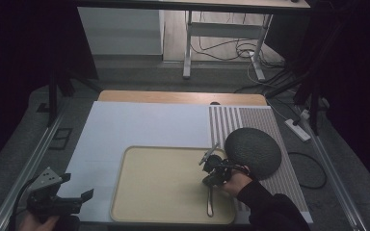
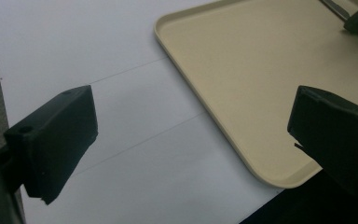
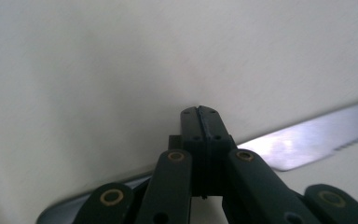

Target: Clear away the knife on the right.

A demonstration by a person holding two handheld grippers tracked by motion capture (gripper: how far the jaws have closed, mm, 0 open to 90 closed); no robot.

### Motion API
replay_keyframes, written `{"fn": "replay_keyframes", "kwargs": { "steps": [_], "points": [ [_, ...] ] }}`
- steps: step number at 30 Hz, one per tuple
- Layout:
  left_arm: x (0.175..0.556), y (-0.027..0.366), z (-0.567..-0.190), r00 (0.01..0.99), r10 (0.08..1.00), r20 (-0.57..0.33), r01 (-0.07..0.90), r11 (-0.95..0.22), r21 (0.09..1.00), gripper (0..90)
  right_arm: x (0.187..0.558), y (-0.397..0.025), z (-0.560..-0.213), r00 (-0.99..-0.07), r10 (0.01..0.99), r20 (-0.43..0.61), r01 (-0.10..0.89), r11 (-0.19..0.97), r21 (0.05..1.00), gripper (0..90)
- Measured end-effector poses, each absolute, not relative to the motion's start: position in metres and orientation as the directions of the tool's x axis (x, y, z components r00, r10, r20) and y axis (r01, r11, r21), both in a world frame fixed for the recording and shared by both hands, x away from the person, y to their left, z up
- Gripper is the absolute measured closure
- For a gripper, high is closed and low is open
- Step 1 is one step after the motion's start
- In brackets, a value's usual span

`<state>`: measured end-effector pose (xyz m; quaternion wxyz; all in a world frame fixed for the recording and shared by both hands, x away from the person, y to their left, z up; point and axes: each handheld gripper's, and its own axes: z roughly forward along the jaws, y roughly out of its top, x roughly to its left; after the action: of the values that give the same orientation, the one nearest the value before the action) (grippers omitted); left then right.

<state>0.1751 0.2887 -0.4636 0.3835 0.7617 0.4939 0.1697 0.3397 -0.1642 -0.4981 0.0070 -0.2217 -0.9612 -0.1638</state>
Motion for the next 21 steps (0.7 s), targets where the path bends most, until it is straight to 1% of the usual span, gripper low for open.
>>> {"fn": "replay_keyframes", "kwargs": {
  "steps": [4, 10, 15, 21],
  "points": [
    [0.175, 0.288, -0.464, 0.454, 0.883, -0.12, 0.623, -0.219, 0.751, 2.1, 0.331, -0.172, -0.498, -0.9, 0.424, 0.105, 0.434, 0.846, 0.309, 90.0],
    [0.176, 0.288, -0.464, 0.453, 0.884, -0.119, 0.625, -0.219, 0.749, 2.1, 0.33, -0.191, -0.497, -0.876, 0.463, 0.136, 0.482, 0.819, 0.311, 90.0],
    [0.175, 0.288, -0.464, 0.454, 0.883, -0.118, 0.623, -0.22, 0.75, 2.1, 0.332, -0.202, -0.496, -0.857, 0.5, 0.129, 0.514, 0.802, 0.304, 90.0],
    [0.175, 0.288, -0.464, 0.456, 0.882, -0.114, 0.622, -0.225, 0.75, 2.1, 0.334, -0.204, -0.496, -0.854, 0.508, 0.115, 0.518, 0.803, 0.296, 90.0]
  ]
}}
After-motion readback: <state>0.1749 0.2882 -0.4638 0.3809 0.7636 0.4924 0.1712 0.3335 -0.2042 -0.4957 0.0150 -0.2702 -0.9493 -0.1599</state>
